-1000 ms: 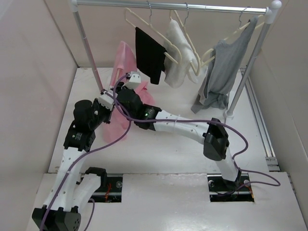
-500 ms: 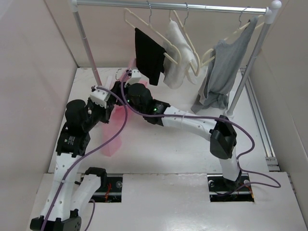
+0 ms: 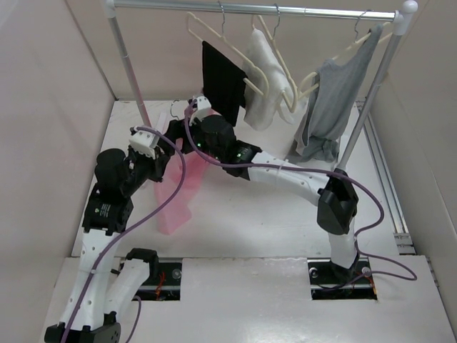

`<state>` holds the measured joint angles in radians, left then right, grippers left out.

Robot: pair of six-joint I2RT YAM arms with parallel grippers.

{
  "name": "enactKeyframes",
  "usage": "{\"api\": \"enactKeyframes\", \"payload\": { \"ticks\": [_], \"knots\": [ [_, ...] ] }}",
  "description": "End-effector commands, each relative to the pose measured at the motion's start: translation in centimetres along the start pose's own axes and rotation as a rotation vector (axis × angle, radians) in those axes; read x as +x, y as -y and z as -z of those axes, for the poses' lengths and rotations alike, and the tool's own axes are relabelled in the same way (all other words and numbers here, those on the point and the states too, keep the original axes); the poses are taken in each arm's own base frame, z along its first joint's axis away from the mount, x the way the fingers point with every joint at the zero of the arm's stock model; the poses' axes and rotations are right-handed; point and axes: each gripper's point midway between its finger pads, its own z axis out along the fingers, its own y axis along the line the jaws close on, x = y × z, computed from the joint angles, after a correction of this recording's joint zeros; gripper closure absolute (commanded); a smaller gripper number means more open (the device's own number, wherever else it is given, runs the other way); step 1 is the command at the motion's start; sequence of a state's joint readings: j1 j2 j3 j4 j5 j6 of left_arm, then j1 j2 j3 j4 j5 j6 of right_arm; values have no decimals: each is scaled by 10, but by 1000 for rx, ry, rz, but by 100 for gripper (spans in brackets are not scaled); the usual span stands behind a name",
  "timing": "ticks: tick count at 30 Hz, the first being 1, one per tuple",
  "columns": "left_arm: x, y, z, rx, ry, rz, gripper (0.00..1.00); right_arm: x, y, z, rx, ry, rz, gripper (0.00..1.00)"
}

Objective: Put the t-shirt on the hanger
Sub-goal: Hang the hanger with tshirt onto the clothesline

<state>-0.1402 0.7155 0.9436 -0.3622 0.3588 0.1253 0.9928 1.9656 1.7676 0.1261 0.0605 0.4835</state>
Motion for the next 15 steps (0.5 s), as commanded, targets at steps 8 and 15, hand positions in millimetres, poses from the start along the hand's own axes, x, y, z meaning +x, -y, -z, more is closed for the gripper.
{"api": "enactKeyframes", "payload": {
  "ticks": [8, 15],
  "knots": [
    [-56, -9, 4, -53, 177, -58, 100, -40, -4, 32, -63, 35, 83, 0],
    [-46, -17, 2, -90, 134, -43, 100, -46, 9, 53, 0, 41, 73, 0]
  ]
}}
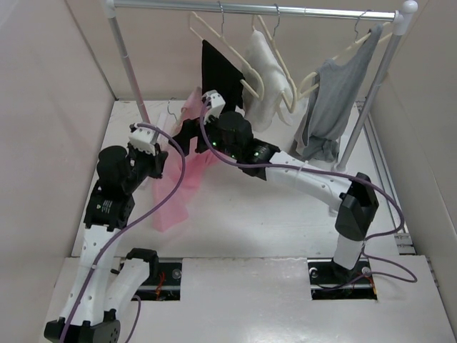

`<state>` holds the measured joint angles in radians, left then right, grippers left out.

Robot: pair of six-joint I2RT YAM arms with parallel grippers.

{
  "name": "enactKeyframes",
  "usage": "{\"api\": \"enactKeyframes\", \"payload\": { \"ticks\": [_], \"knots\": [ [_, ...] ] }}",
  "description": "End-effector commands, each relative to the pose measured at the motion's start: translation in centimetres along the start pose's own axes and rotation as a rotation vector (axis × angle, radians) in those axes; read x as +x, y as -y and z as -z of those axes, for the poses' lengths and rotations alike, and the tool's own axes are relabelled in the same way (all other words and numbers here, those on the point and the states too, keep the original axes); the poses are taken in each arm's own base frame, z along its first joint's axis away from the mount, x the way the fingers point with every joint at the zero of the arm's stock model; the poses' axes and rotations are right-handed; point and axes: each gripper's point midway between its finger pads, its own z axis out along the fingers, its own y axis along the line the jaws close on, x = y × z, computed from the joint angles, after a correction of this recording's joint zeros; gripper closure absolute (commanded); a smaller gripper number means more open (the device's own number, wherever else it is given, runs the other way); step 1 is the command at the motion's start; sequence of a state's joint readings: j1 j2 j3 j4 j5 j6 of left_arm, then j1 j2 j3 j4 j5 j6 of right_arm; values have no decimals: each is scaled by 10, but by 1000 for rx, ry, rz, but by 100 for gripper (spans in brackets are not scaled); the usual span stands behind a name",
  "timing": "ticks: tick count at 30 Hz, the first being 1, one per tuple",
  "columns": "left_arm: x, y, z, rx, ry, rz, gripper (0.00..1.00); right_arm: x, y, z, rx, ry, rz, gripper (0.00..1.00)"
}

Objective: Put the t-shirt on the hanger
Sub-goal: Hang the hanger with tshirt onto the clothesline

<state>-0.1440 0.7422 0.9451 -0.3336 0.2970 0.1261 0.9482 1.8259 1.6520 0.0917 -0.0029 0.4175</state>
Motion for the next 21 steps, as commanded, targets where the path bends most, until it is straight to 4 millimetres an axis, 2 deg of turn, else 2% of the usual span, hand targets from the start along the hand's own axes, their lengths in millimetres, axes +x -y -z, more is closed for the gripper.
{"api": "enactKeyframes", "payload": {
  "ticks": [1, 3, 4, 5, 6, 7, 8, 9, 10, 11, 12, 13, 16, 17, 18, 19, 20, 21],
  "knots": [
    [-42, -7, 6, -41, 126, -34, 100, -36, -6, 24, 5, 77, 10, 0],
    [-42, -9, 6, -50, 126, -33, 100, -40, -6, 29, 13, 88, 9, 0],
    [-47, -11, 5, -62, 129, -43, 100, -33, -5, 31, 5, 69, 10, 0],
    [-50, -12, 3, -62, 128, -43, 100, -38, -9, 38, -9, 76, 33, 0],
    [-62, -14, 6, -74, 143, -55, 100, -37, -10, 42, -20, 71, 46, 0],
    [-71, -17, 8, -87, 158, -57, 100, -26, -7, 45, -21, 45, 58, 0],
    [-74, -19, 6, -96, 146, -65, 100, -30, -14, 55, -36, 55, 87, 0],
    [-80, -20, 8, -98, 149, -81, 100, -28, -13, 60, -34, 52, 100, 0],
    [-102, -24, 16, -129, 193, -88, 100, -24, -17, 65, -44, 44, 115, 0],
    [-110, -26, 19, -141, 202, -104, 100, -9, -15, 70, -35, 14, 131, 0],
    [-118, -29, 20, -151, 205, -113, 100, -17, -16, 79, -33, 34, 163, 0],
    [-142, -29, 33, -168, 263, -137, 100, -13, -16, 84, -18, 27, 179, 0],
    [-163, -33, 39, -194, 284, -148, 100, -3, -11, 99, 3, 9, 191, 0],
    [-180, -32, 48, -200, 321, -165, 100, 0, -14, 103, -5, 4, 192, 0],
    [-185, -33, 49, -202, 325, -175, 100, 9, -8, 106, 14, -15, 194, 0],
    [-189, -34, 45, -202, 322, -175, 100, 6, -9, 110, 11, -7, 193, 0],
    [-206, -33, 52, -206, 360, -181, 100, 6, -8, 113, 11, -6, 193, 0],
    [-212, -34, 52, -206, 365, -182, 100, 11, -4, 113, 23, -15, 194, 0]
  ]
}}
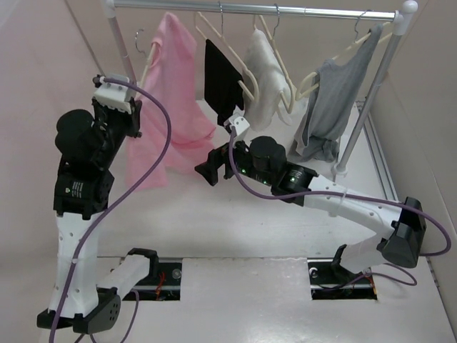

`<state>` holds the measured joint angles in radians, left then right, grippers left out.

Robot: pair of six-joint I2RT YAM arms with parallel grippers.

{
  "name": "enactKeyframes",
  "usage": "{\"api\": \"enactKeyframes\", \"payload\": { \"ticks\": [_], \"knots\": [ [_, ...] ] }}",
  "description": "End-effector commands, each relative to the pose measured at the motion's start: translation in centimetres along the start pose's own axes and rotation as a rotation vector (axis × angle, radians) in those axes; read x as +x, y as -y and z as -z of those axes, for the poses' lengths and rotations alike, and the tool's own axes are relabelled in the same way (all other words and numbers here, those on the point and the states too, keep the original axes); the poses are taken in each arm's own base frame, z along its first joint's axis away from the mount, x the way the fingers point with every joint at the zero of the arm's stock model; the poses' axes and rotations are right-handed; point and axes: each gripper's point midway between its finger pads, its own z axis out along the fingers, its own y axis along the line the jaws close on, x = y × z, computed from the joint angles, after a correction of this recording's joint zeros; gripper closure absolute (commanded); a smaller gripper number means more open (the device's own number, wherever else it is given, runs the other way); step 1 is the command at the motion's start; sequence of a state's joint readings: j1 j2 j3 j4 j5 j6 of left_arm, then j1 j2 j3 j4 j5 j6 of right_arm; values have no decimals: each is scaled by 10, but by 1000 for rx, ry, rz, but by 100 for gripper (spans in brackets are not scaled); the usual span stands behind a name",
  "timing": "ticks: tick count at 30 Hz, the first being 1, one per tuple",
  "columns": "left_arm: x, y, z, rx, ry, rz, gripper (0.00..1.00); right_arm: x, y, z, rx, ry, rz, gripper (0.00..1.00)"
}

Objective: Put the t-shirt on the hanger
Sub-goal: Hang the hanger with tshirt onto the clothesline

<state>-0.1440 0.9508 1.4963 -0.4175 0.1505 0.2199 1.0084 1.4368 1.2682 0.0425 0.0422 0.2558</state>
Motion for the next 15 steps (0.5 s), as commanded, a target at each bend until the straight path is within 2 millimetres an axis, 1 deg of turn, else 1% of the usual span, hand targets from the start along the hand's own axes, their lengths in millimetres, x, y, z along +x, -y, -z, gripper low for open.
{"api": "enactKeyframes", "payload": {
  "ticks": [1, 2, 3, 4, 5, 6, 7, 8, 9, 11, 12, 13, 14, 15],
  "knots": [
    [-52, -13, -6, -37, 120, -35, 100, -12, 3, 11, 22, 41, 24, 0],
    [-57, -12, -8, -28, 123, -35, 100, -9, 5, 14, 25, 32, 34, 0],
    [-76, -15, -5, -35, 163, -40, 100, -9, 5, 14, 25, 32, 34, 0],
    [-81, -13, -7, -25, 171, -31, 100, -4, 6, 14, 27, 22, 34, 0],
    [-87, -15, -13, -26, 188, -23, 100, -9, 5, 17, 24, 34, 34, 0],
    [-97, -16, -12, -30, 213, -26, 100, -8, 7, 17, 38, 28, 34, 0],
    [-98, -16, -14, -31, 214, -26, 100, -6, 5, 20, 39, 28, 35, 0],
    [-98, -17, -23, -30, 211, -26, 100, -6, 5, 20, 39, 28, 35, 0],
    [-100, -18, -27, -30, 209, -26, 100, -2, 7, 20, 41, 19, 36, 0],
    [-102, -19, -35, -29, 203, -25, 100, -6, 7, 22, 47, 30, 35, 0],
    [-89, -19, -50, -21, 155, -20, 100, -6, 9, 22, 56, 33, 35, 0],
    [-87, -19, -54, -20, 145, -18, 100, -6, 9, 22, 56, 33, 35, 0],
    [-82, -19, -61, -17, 130, -17, 100, -10, 8, 23, 54, 42, 34, 0],
    [-76, -19, -65, -14, 110, -15, 100, -6, 9, 20, 57, 31, 46, 0]
  ]
}}
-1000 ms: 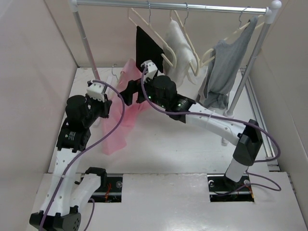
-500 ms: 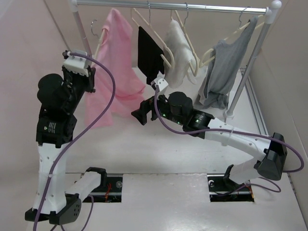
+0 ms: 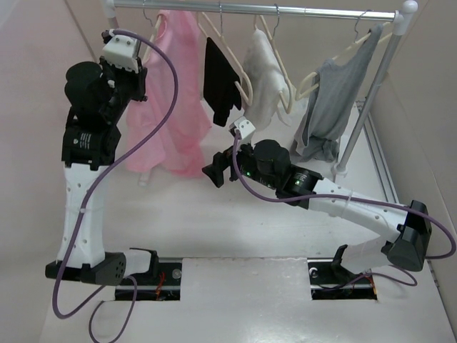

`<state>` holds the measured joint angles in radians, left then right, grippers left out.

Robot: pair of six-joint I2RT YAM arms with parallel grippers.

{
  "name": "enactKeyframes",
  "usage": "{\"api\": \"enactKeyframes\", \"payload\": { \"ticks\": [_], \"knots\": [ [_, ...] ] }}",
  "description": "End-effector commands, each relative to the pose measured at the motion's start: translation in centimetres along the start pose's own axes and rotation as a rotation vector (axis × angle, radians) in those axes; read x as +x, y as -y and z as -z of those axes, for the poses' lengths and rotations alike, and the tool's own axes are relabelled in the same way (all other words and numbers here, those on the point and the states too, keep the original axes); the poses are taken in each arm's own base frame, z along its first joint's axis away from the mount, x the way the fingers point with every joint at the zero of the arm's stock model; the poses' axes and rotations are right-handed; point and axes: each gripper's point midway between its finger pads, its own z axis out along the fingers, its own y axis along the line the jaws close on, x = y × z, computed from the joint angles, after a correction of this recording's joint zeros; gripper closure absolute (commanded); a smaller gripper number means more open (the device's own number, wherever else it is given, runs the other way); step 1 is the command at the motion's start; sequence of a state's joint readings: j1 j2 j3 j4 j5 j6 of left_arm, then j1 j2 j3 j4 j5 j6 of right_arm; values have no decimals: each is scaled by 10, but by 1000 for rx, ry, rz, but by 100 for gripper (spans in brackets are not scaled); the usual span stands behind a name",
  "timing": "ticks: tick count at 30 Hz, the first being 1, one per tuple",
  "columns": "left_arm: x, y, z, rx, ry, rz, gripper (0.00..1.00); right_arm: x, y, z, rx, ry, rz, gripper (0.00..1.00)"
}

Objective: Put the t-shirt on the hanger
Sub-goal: Hang the hanger with tshirt onto the clothesline

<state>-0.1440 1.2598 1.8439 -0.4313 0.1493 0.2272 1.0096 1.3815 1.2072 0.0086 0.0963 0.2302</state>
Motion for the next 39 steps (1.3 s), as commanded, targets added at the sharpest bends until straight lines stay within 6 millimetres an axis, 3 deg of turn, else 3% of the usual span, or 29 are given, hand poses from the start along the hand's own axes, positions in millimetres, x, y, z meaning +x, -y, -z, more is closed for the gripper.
{"api": "enactKeyframes", "payload": {
  "ticks": [1, 6, 15, 16, 18, 19, 20, 23, 25, 26, 27, 28, 31, 32, 34, 35, 36, 37, 39],
  "knots": [
    [-32, -6, -1, -21, 102, 3, 100, -18, -5, 5, -4, 56, 16, 0],
    [-31, -8, -9, -32, 118, 13, 100, -20, -5, 3, -4, 57, 15, 0],
    [-11, -5, -20, -21, 50, 41, 100, -19, -5, 5, -4, 57, 15, 0],
    [2, 1, -23, 6, 16, 45, 86, -17, -4, 6, -2, 49, 16, 0],
    [-1, 6, -10, 28, 32, 43, 45, -14, -3, 8, 1, 38, 27, 0],
    [7, 9, -8, 39, 17, 45, 33, -8, 1, 9, 17, 17, 30, 0],
    [7, 10, -4, 39, 20, 44, 14, -10, 3, 12, 31, 17, 30, 0],
    [-4, 7, 12, 19, 51, 30, 10, -2, 11, 21, 62, -13, 45, 0],
    [-9, 5, 26, 4, 61, 18, 0, 2, 13, 30, 64, -19, 46, 0],
    [-19, 1, 39, -18, 90, 15, 0, 6, 17, 39, 79, -23, 48, 0],
    [-19, -1, 39, -31, 89, 16, 0, 16, 23, 39, 103, -45, 52, 0],
    [-30, -3, 56, -51, 126, 22, 0, 15, 25, 47, 114, -37, 26, 0],
    [-41, -18, 86, -144, 168, 23, 0, 49, 42, 66, 183, -137, -25, 0],
    [-51, -26, 110, -190, 215, 17, 0, 57, 51, 72, 217, -163, -38, 0],
    [-36, -42, 124, -291, 200, 22, 0, 91, 65, 88, 264, -264, -56, 0],
    [-41, -51, 149, -359, 242, 14, 0, 94, 71, 97, 297, -264, -91, 0],
    [-31, -64, 162, -456, 233, 25, 0, 107, 76, 107, 324, -305, -101, 0],
    [0, -70, 157, -502, 170, 18, 0, 113, 84, 115, 363, -316, -113, 0],
    [20, -82, 183, -609, 162, -4, 0, 133, 94, 140, 434, -347, -171, 0]
  ]
}}
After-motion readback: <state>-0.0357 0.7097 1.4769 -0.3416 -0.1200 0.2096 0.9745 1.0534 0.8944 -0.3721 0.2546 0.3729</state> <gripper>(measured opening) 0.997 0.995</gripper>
